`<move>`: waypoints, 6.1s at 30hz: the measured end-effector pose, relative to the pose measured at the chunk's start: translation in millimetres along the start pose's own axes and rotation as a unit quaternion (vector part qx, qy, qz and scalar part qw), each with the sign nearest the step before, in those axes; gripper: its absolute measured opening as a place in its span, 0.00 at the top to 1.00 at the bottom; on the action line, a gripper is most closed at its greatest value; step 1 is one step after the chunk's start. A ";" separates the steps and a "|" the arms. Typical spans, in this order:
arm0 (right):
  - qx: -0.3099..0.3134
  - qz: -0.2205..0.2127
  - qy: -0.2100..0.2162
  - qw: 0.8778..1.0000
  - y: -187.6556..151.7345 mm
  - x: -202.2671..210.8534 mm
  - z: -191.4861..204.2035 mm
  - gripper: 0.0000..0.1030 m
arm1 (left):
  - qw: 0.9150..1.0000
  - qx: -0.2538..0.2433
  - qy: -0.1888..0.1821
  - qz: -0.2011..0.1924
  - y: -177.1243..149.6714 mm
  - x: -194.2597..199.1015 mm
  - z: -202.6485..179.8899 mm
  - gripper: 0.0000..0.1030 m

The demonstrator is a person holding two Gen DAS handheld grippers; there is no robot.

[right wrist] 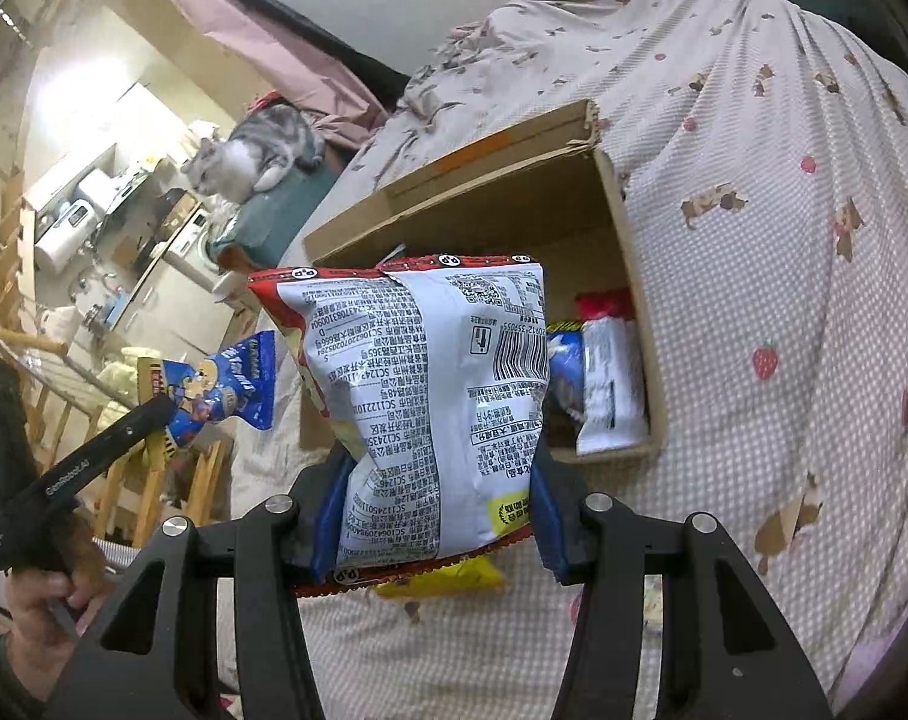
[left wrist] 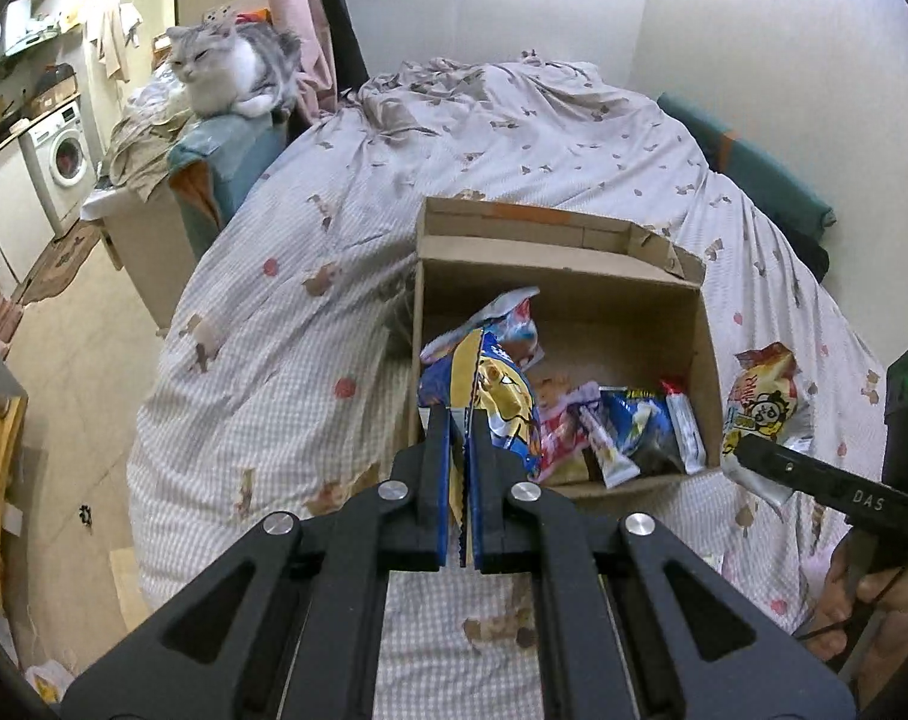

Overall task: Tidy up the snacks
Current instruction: 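Carry both bags over the box and open both grippers to drop them inside, then withdraw both grippers and grasp the yellow chip bag with the left gripper, then hold the yellow bag in the left gripper while the right grasps the pink bear bar, then carry both snacks over the box and open both grippers to release them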

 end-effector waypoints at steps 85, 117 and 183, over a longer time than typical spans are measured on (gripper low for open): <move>-0.043 0.019 -0.056 0.997 -3.2 -1.8 -40.8 0.12 | 0.996 0.008 0.023 0.089 -71.5 -62.9 -7.8 0.14; -0.021 0.146 -0.111 0.983 -36.9 6.1 -85.8 0.13 | 0.957 -0.001 0.111 0.268 -156.7 -148.1 -104.0 0.60; 0.208 0.222 -0.135 0.943 -118.6 -44.5 -20.4 0.69 | 0.988 -0.018 0.046 0.144 -107.6 -17.5 -7.3 0.60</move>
Point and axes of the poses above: each gripper's, at about its wrist camera, not at the fingertips, and x roughly against the way its jaws point, z to its left, y to its top, the point moved 2 cm from there along -x, roughly the way its jaws point, and after that the axes turned 9 degrees about -z, right-handed, at the moved point
